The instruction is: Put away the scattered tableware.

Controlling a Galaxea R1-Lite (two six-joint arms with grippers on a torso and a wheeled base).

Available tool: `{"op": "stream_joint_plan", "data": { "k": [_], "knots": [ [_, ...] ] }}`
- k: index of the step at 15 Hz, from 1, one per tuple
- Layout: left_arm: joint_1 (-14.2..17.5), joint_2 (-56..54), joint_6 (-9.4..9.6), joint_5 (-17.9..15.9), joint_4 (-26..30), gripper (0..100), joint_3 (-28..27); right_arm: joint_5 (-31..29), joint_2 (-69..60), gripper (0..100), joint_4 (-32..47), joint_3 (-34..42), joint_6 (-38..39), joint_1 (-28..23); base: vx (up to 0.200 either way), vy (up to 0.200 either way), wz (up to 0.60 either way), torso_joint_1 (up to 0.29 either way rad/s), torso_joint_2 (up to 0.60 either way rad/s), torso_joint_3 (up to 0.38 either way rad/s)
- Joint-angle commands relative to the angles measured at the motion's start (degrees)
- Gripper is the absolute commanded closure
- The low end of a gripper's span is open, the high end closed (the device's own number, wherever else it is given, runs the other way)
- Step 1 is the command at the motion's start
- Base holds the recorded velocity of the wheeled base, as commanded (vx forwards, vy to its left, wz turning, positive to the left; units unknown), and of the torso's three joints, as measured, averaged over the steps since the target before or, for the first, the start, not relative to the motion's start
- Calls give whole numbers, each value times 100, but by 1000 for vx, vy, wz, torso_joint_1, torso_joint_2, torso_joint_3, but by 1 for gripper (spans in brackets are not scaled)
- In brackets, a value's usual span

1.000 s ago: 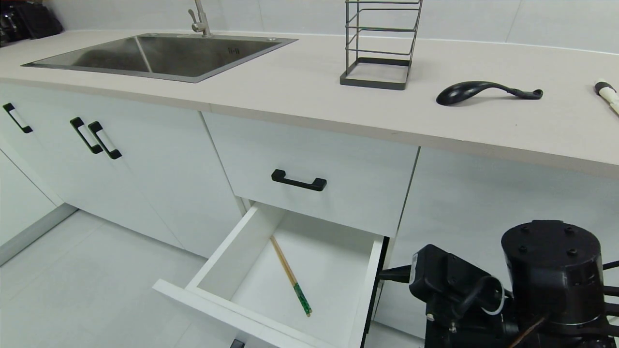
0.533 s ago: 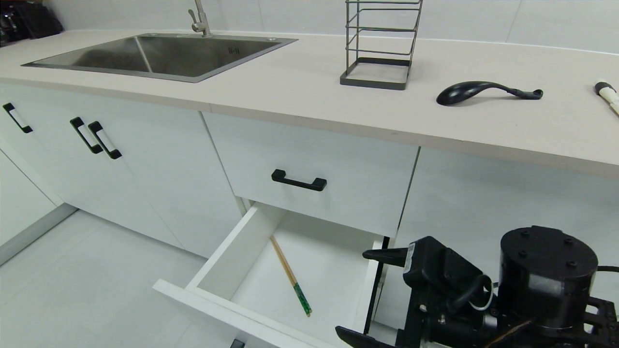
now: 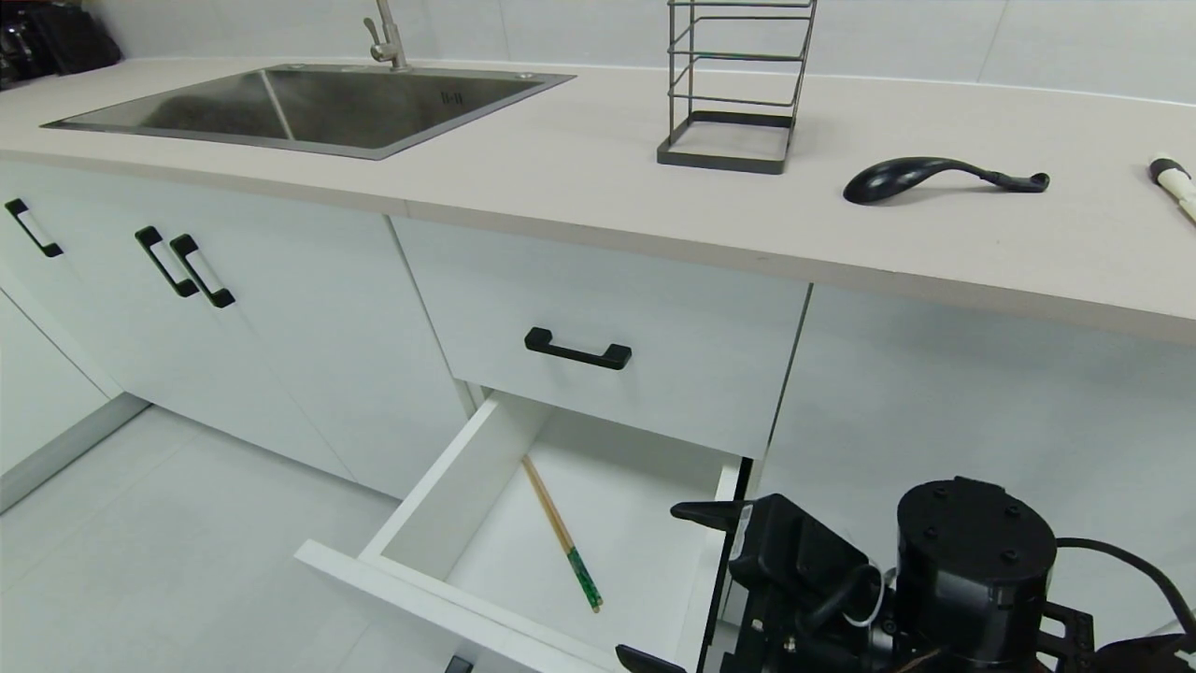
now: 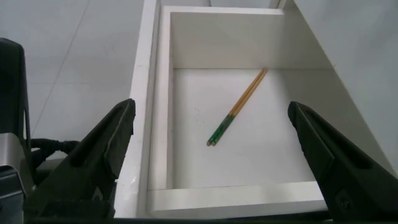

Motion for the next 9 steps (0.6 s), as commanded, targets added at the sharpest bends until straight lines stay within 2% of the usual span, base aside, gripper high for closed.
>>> {"op": "stream_joint_plan", "data": {
  "k": [1, 4, 9],
  "knots": [
    [2, 0, -4, 2, -11, 0, 0, -1, 57, 0, -4, -17, 1, 69, 0, 0, 0, 0, 0, 0],
    [2, 0, -4, 2, -11, 0, 0, -1, 39, 0, -4, -26, 18, 183, 0, 0, 0, 17, -24, -9],
    [2, 0, -4, 2, -11, 0, 0, -1, -5, 0, 22, -140, 18, 245, 0, 0, 0, 220, -119, -88]
  ]
}}
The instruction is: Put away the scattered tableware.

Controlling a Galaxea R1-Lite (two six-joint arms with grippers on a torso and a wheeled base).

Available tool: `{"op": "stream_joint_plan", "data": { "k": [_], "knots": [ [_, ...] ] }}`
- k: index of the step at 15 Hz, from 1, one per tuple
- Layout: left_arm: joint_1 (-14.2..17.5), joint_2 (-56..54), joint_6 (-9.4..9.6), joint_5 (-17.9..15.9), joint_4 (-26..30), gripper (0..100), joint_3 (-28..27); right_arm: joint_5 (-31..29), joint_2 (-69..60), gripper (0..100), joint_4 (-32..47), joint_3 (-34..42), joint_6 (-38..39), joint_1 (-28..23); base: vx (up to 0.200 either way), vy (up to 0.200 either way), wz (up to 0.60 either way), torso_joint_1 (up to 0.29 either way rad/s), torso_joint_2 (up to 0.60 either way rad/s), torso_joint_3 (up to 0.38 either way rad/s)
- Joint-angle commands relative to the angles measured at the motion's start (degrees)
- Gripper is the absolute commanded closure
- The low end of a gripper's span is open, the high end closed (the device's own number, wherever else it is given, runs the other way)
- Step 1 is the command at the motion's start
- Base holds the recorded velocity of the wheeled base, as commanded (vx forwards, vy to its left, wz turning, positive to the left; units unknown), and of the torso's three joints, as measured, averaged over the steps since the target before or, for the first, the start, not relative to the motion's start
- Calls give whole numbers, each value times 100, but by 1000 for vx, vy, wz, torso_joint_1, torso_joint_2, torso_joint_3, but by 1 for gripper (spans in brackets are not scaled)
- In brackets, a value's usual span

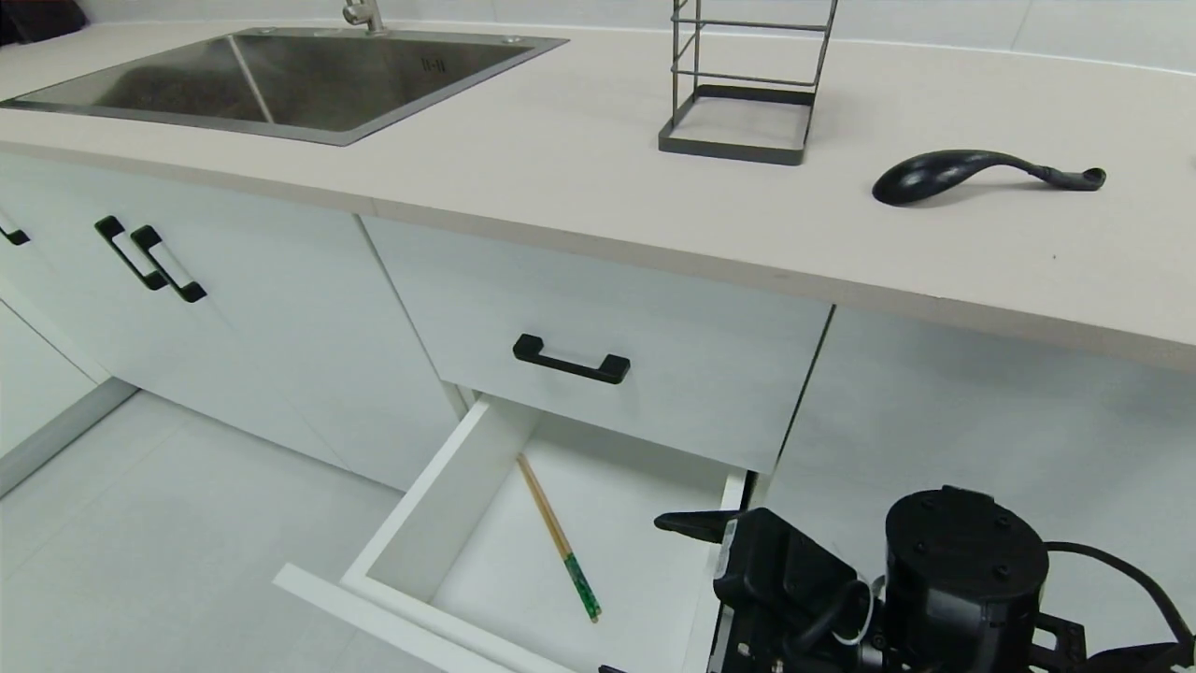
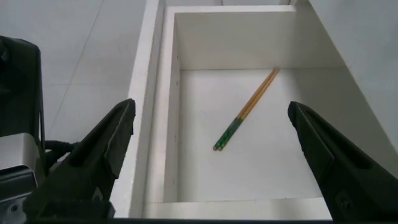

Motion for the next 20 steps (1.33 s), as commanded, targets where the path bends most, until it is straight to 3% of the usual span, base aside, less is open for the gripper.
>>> {"op": "stream_joint_plan", "data": {
  "k": [1, 5, 10, 15, 20],
  "knots": [
    [2, 0, -2, 3, 0, 0, 0, 6, -42, 0, 66, -90, -4, 20, 0, 0, 0, 261, -413, -242],
    [2, 0, -2, 3, -8, 0, 0, 6, -428, 0, 998, -275, -4, 223, 0, 0, 0, 192, -627, -189],
    [2, 0, -2, 3, -8, 0, 0, 6, -437, 0, 1332, -582, -4, 223, 0, 0, 0, 187, -474, -223],
    [2, 0, -2, 3, -8, 0, 0, 15, -446, 0, 2615, -1549, -4, 223, 0, 0, 0, 315, -492, -229],
    [2, 0, -2, 3, -8, 0, 0, 59, -411, 0, 3309, -2112, -4, 214, 0, 0, 0, 288, -519, -245]
  ]
}}
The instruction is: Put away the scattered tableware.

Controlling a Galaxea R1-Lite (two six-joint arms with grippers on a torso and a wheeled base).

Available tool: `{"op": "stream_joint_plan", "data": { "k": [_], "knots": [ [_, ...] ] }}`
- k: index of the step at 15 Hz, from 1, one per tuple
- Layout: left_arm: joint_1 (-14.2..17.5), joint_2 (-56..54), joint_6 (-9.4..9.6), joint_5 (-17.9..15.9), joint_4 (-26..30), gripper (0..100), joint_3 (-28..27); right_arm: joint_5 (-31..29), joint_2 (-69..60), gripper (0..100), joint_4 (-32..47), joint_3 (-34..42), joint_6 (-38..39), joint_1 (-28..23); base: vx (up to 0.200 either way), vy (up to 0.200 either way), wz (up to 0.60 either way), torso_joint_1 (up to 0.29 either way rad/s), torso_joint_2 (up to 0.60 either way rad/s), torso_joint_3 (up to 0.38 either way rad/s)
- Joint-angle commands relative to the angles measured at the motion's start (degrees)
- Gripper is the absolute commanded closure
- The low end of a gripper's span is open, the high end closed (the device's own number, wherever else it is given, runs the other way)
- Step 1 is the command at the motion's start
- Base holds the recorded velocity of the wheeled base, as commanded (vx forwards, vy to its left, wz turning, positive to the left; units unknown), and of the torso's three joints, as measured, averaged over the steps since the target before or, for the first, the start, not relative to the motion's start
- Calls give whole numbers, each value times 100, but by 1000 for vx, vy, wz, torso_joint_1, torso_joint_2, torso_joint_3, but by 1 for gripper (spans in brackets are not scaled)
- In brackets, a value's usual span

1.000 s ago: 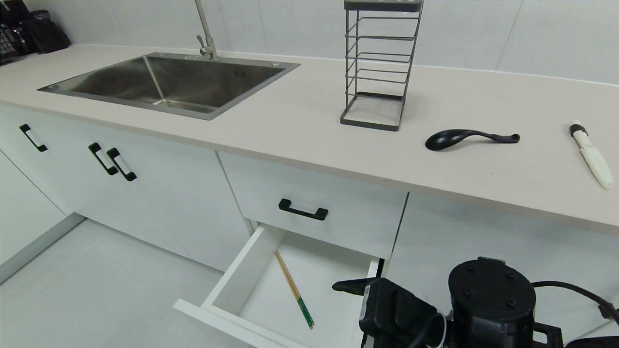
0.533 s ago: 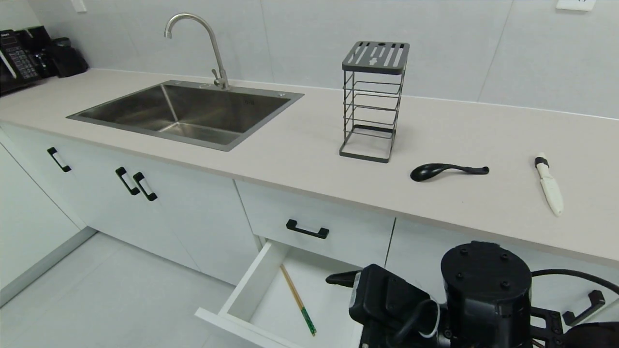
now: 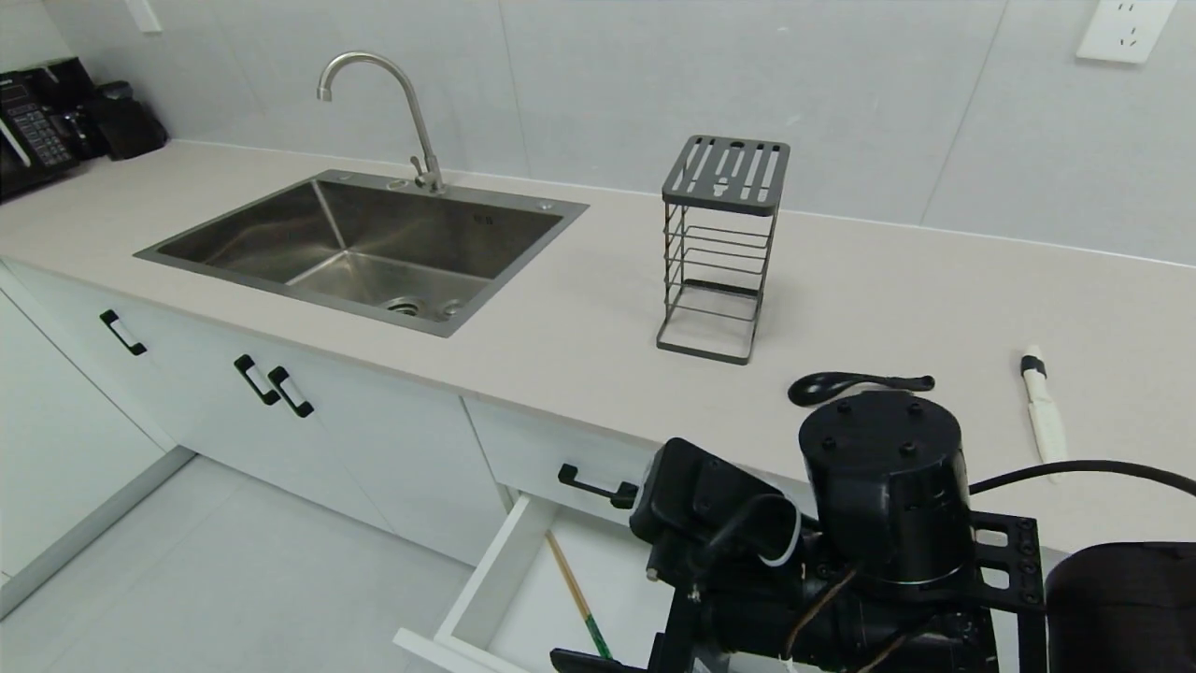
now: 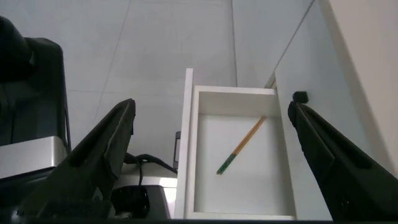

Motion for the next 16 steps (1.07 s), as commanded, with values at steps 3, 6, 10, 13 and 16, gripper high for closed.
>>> {"op": "stream_joint_plan", "data": {
  "k": [3, 6, 10, 13, 16],
  "knots": [
    [2, 0, -2, 2, 0, 0, 0, 21, -6, 0, 948, -564, -69, -6, 0, 0, 0, 289, -546, -259],
    [2, 0, -2, 2, 0, 0, 0, 505, 73, 0, 1686, -1074, -623, -234, 0, 0, 0, 299, -572, -281],
    [2, 0, -2, 2, 0, 0, 0, 628, 205, 0, 2170, -1179, -790, -577, 0, 0, 0, 177, -353, -165],
    [2, 0, -2, 2, 0, 0, 0, 513, 161, 0, 2143, -828, -588, -990, 0, 0, 0, 15, -22, -12],
    [2, 0, -2, 2, 0, 0, 0, 171, -94, 0, 1730, -37, -342, -1245, 0, 0, 0, 0, 0, 0]
  ]
}}
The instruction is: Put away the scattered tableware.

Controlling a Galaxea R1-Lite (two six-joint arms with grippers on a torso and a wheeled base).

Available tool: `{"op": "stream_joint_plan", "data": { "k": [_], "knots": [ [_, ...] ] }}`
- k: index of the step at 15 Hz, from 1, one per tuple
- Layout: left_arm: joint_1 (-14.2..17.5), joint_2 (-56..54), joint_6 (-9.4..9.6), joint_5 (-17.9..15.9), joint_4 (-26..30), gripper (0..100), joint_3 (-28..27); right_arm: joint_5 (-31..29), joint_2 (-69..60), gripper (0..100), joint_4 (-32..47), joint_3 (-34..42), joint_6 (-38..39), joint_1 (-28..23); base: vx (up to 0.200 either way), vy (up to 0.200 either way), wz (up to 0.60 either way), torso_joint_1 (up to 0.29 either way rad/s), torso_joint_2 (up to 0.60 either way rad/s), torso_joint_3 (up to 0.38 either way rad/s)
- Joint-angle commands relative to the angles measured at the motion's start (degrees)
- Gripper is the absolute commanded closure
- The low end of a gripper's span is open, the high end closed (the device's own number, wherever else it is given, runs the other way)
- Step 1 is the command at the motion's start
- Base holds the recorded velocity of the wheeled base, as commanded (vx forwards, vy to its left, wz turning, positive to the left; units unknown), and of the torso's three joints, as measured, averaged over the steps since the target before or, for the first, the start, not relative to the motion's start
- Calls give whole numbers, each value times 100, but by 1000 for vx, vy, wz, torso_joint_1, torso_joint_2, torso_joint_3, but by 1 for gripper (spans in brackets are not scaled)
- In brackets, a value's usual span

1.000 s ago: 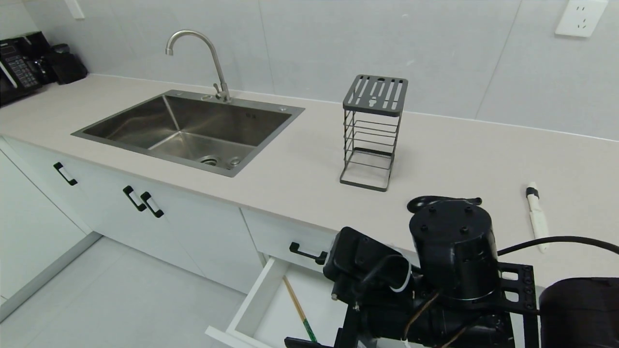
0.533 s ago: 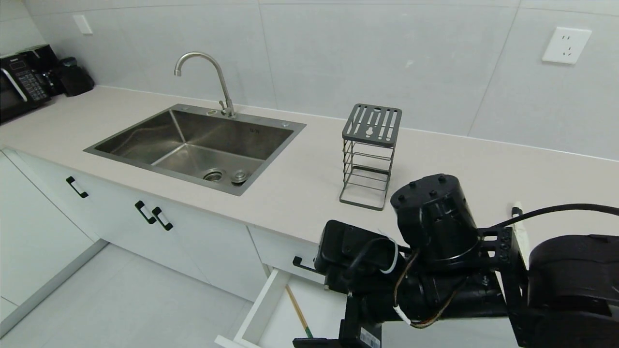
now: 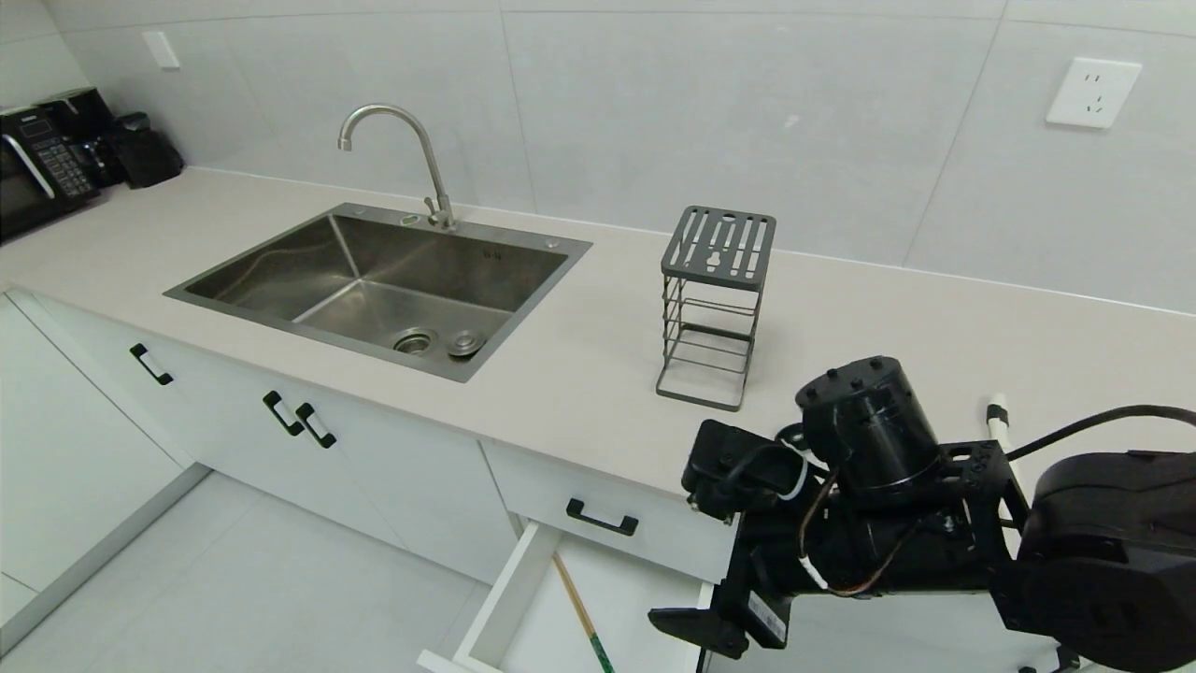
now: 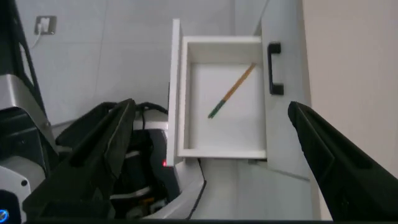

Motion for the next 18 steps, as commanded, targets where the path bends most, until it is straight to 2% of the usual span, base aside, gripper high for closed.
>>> {"op": "stream_joint_plan", "data": {
  "k": [1, 3, 5, 9, 11, 13, 14, 18],
  "knots": [
    [-1, 0, -2, 2, -3, 0, 0, -122, -390, 0, -529, 636, 315, -244, 0, 0, 0, 0, 0, 0],
    [-1, 0, -2, 2, -3, 0, 0, -209, -671, 0, -1030, 1049, 807, -359, 0, 0, 0, 0, 0, 0],
    [-1, 0, -2, 2, -3, 0, 0, -429, -882, 0, -1170, 1365, 798, -649, 0, 0, 0, 0, 0, 0],
    [-1, 0, -2, 2, -3, 0, 0, -438, -1181, 0, -1381, 1611, 763, -1036, 0, 0, 0, 0, 0, 0],
    [-1, 0, -2, 2, 5, 0, 0, -429, -1357, 0, -1381, 1769, 447, -1308, 0, 0, 0, 0, 0, 0],
    [-1, 0, -2, 2, -3, 0, 0, -333, -1436, 0, -1381, 1892, -151, -1783, 0, 0, 0, 0, 0, 0],
    [-1, 0, -2, 2, -3, 0, 0, -34, -1418, 0, -1372, 1963, -599, -2222, 0, 0, 0, 0, 0, 0],
    [-1, 0, -2, 2, -3, 0, 0, 28, -1198, 0, -1381, 1910, -1047, -2626, 0, 0, 0, 0, 0, 0]
  ]
}}
